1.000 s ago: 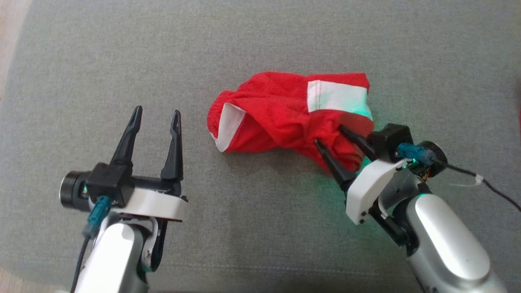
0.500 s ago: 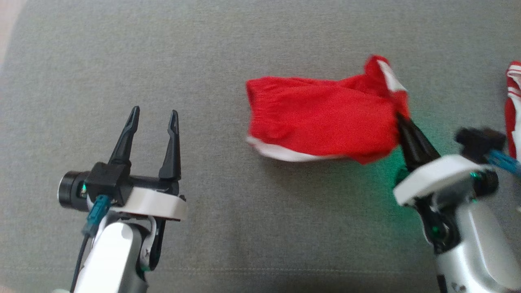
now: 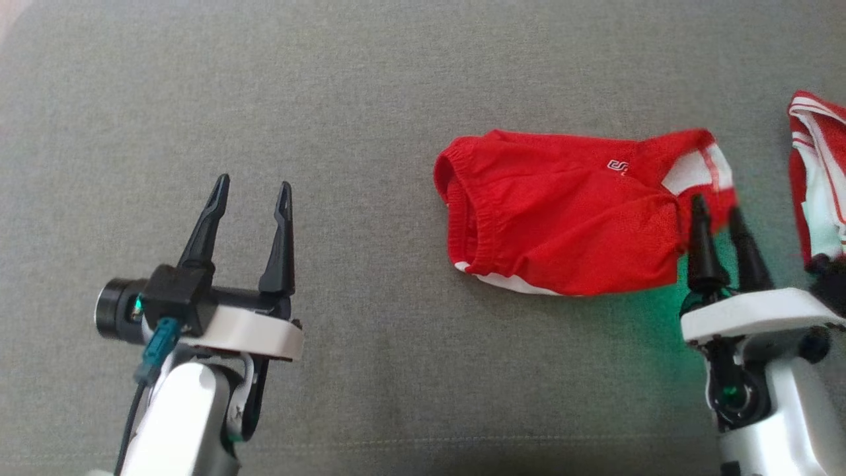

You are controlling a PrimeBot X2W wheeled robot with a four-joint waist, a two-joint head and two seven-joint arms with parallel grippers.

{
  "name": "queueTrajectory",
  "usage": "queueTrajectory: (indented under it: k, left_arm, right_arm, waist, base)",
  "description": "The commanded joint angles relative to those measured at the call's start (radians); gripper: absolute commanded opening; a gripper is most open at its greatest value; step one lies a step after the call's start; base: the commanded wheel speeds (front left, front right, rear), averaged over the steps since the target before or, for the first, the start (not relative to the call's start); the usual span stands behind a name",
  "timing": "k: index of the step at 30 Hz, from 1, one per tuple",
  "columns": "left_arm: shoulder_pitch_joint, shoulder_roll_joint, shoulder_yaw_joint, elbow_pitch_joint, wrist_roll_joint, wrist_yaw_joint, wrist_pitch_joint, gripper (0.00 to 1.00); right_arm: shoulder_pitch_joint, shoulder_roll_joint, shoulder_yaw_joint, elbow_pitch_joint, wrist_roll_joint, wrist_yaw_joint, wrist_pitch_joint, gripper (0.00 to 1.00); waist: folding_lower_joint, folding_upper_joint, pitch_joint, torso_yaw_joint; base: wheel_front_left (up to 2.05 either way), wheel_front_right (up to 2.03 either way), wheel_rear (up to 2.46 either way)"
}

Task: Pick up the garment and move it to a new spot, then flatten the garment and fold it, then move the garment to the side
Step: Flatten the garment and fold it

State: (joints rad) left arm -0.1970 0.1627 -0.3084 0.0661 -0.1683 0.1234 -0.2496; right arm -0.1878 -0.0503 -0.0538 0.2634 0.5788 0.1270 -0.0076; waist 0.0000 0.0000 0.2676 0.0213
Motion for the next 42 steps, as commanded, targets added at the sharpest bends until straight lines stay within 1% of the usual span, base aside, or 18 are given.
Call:
queueTrajectory:
  k: [1, 5, 6, 9, 12, 16, 24, 42]
  left_arm:
    - [-0.020, 0.012, 0.044, -0.030, 0.014, 0.002, -0.012, 1.00]
    - [-0.009, 0.011, 0.049, -0.031, 0.017, 0.007, -0.012, 1.00]
    - [-0.005, 0.011, 0.050, -0.032, 0.018, 0.009, -0.012, 1.00]
    - [0.006, 0.011, 0.053, -0.032, 0.020, 0.014, -0.012, 1.00]
    - [0.020, 0.010, 0.055, -0.031, 0.021, 0.018, -0.012, 1.00]
    - [0.039, 0.008, 0.053, -0.029, 0.022, 0.022, -0.012, 1.00]
    - [0.083, 0.004, 0.045, -0.026, 0.018, 0.027, -0.012, 1.00]
    - [0.084, 0.005, 0.036, -0.022, 0.013, 0.026, -0.012, 1.00]
  right_arm:
    - [0.013, -0.011, 0.020, -0.074, -0.033, 0.004, -0.045, 1.00]
    - [0.040, -0.053, 0.037, -0.168, -0.134, 0.004, -0.086, 1.00]
    - [0.047, -0.073, 0.046, -0.194, -0.180, 0.004, -0.088, 1.00]
    - [0.071, -0.094, 0.076, -0.269, -0.255, 0.004, -0.073, 1.00]
    - [0.101, -0.105, 0.101, -0.332, -0.298, 0.004, -0.047, 1.00]
    - [0.139, -0.098, 0.108, -0.386, -0.317, 0.004, -0.021, 1.00]
    - [0.219, -0.058, 0.097, -0.472, -0.333, 0.004, 0.028, 1.00]
    - [0.231, -0.045, 0.083, -0.500, -0.333, 0.004, 0.055, 1.00]
  waist:
    - [0.0000, 0.0000, -0.007, -0.006]
    - [0.0000, 0.0000, -0.019, -0.014]
    - [0.0000, 0.0000, -0.022, -0.016]
    - [0.0000, 0.0000, -0.036, -0.021]
    - [0.0000, 0.0000, -0.055, -0.023]
    - [0.0000, 0.0000, -0.076, -0.024]
    - [0.0000, 0.0000, -0.103, -0.028]
    - [0.0000, 0.0000, -0.095, -0.027]
  base:
    - [0.00, 0.00, 0.00]
    - [0.00, 0.00, 0.00]
    - [0.00, 0.00, 0.00]
    - [0.00, 0.00, 0.00]
    - [0.00, 0.00, 0.00]
    - [0.00, 0.00, 0.00]
    - [0.00, 0.00, 0.00]
    - [0.00, 0.00, 0.00]
